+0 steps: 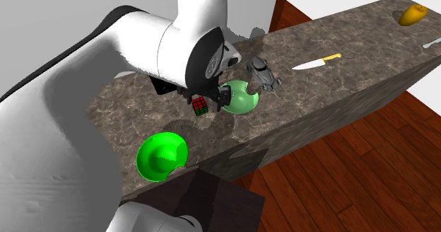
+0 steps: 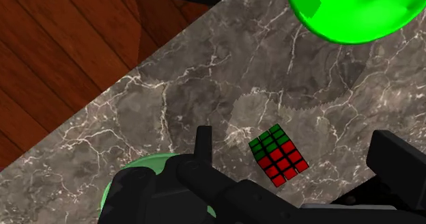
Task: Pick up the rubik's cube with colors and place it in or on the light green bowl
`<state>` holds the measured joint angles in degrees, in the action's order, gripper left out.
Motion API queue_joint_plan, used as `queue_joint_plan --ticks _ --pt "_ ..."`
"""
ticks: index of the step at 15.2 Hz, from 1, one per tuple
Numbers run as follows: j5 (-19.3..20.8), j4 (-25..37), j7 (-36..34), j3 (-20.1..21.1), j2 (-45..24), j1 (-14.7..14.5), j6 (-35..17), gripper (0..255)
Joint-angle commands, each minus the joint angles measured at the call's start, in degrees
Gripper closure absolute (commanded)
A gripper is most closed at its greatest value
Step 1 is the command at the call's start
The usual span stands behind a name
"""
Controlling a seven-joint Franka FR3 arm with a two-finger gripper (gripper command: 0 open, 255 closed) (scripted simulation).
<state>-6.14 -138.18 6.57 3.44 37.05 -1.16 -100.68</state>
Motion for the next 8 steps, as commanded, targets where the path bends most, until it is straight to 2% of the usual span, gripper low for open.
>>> queue_joint_plan --ticks 1,8 --pt "-0.33 -0.89 -0.35 1.26 -2.7 -0.62 -3.99 0" --pt "-0.11 -0.86 -1.64 5.31 -14.93 -2.12 -16.97 0"
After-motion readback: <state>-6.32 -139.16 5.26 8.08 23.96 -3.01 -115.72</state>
